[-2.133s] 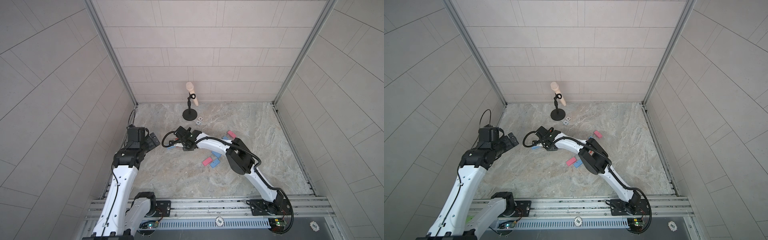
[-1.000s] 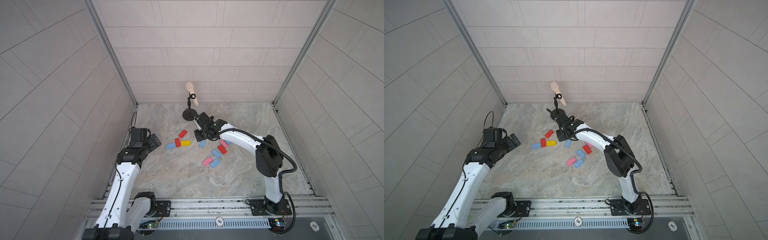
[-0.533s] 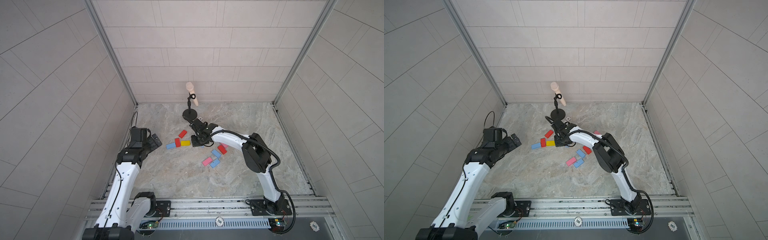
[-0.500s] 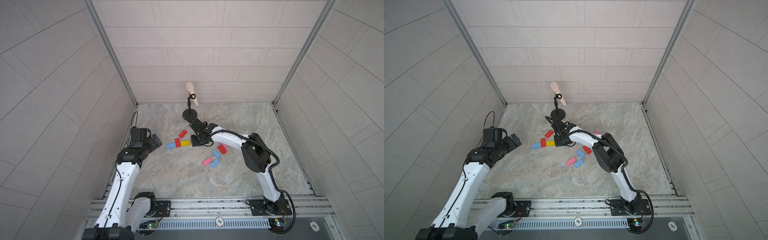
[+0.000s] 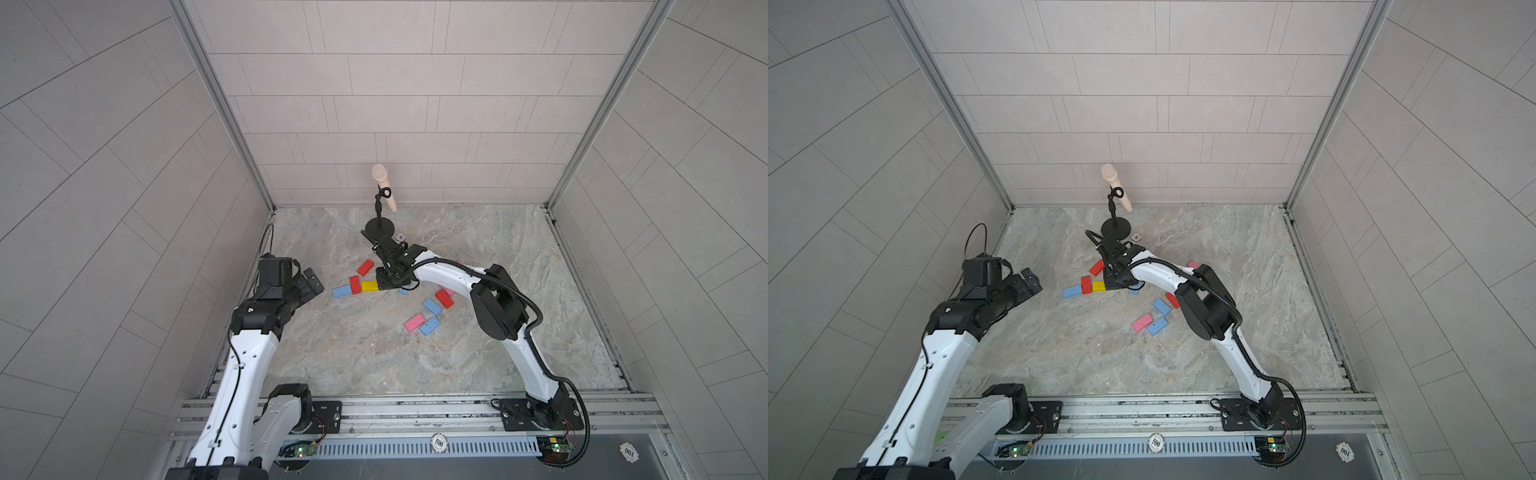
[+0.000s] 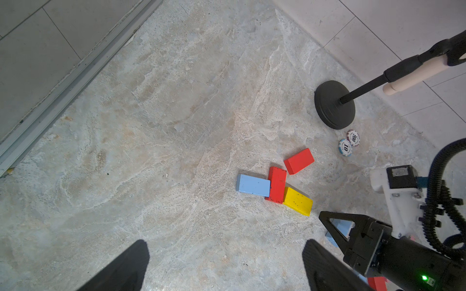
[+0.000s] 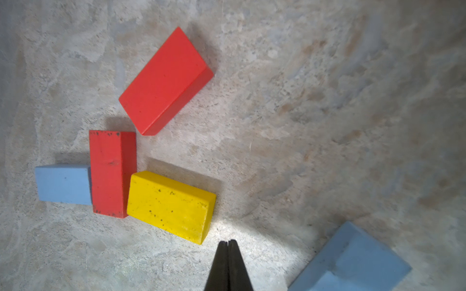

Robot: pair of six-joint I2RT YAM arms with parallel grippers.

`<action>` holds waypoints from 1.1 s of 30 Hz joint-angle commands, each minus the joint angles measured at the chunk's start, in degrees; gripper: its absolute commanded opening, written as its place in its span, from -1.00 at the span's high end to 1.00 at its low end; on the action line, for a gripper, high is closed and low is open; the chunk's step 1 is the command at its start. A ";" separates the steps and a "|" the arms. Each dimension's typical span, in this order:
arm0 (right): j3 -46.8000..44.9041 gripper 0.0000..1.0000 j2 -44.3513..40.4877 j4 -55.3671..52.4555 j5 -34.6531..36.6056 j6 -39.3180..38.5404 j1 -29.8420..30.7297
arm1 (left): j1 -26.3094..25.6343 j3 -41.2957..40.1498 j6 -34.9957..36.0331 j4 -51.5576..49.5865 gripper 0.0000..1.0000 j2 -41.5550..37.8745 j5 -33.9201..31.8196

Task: Assemble the letter t with building blocks
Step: Adjust the building block at the center of the board.

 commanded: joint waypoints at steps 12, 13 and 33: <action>3.49 1.00 2.92 -2.76 0.04 1.31 0.79 | 0.35 0.43 0.68 -2.13 -1.00 -1.43 -0.25; 3.62 1.00 3.06 -2.68 0.04 1.36 0.80 | 0.35 0.44 0.66 -2.24 -1.00 -1.50 -0.33; 6.02 1.00 5.51 -3.38 0.54 1.32 0.89 | 0.35 0.34 0.64 -1.99 -1.00 -1.26 -0.69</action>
